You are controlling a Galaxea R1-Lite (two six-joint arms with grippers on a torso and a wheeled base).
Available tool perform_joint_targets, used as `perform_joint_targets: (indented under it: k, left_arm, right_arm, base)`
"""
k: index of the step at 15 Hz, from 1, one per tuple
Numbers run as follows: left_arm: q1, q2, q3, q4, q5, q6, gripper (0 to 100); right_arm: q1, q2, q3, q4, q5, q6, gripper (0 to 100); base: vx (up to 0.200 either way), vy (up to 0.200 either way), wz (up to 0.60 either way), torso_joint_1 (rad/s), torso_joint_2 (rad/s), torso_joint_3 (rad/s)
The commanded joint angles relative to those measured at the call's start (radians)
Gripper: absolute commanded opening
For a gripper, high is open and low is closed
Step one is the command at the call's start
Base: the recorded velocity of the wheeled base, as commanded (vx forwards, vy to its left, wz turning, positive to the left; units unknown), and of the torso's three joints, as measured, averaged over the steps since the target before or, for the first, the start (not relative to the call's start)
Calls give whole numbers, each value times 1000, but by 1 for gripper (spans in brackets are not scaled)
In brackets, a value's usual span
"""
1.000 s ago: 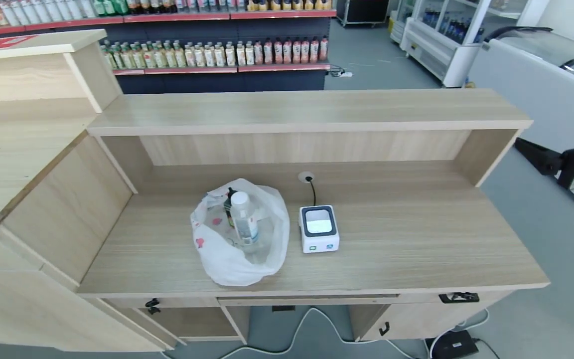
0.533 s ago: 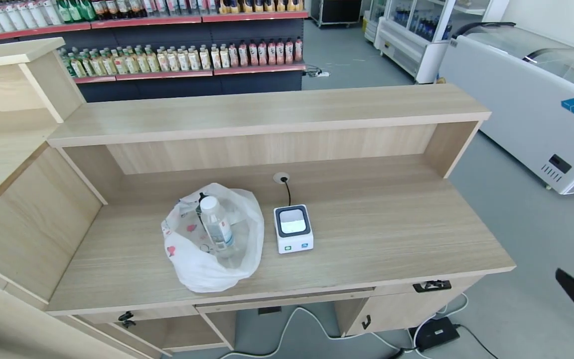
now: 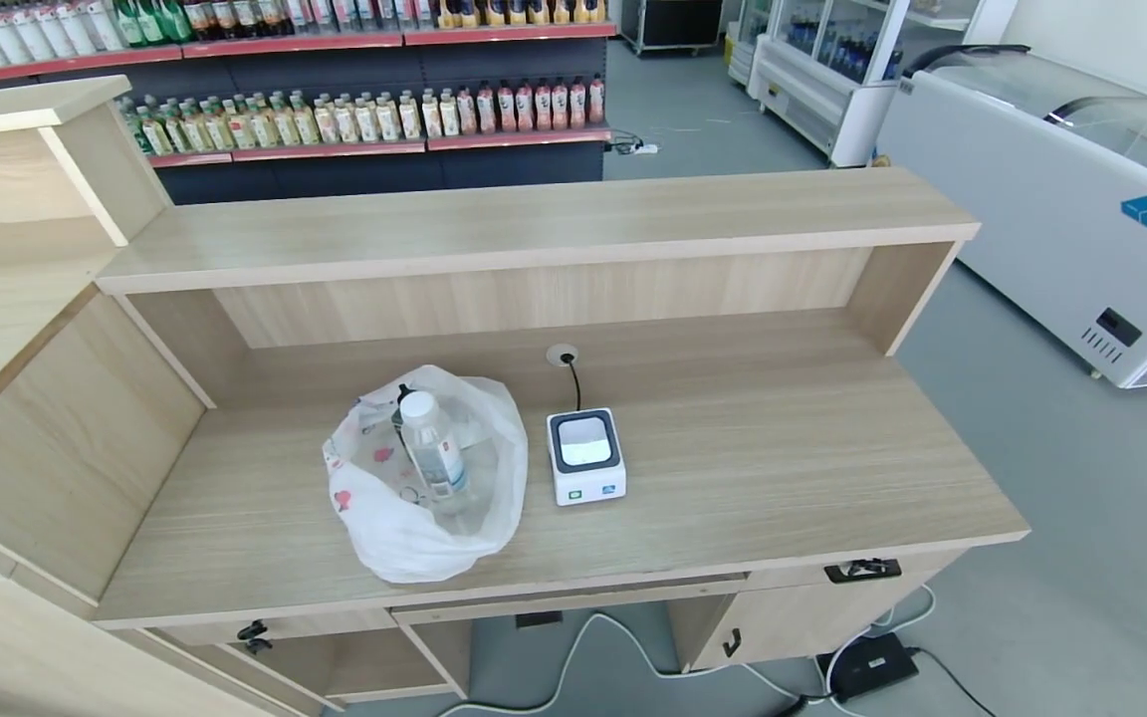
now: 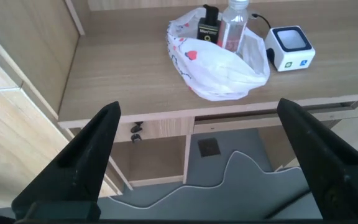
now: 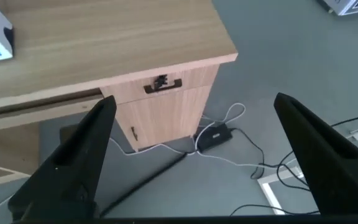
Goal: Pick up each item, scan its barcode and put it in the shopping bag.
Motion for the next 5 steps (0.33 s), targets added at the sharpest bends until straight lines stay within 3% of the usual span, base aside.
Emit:
perform_joint_targets:
  k: [1, 5]
  left_arm:
    - [0, 0, 0, 0, 0, -1, 100]
    - [1, 0, 0, 0, 0, -1, 100]
  right_arm:
    - [0, -63, 1, 1, -2, 4, 100]
    - [3, -63, 1, 5, 0, 7, 100]
  base:
    - [0, 0, 0, 0, 0, 0]
    - [0, 0, 0, 0, 0, 0]
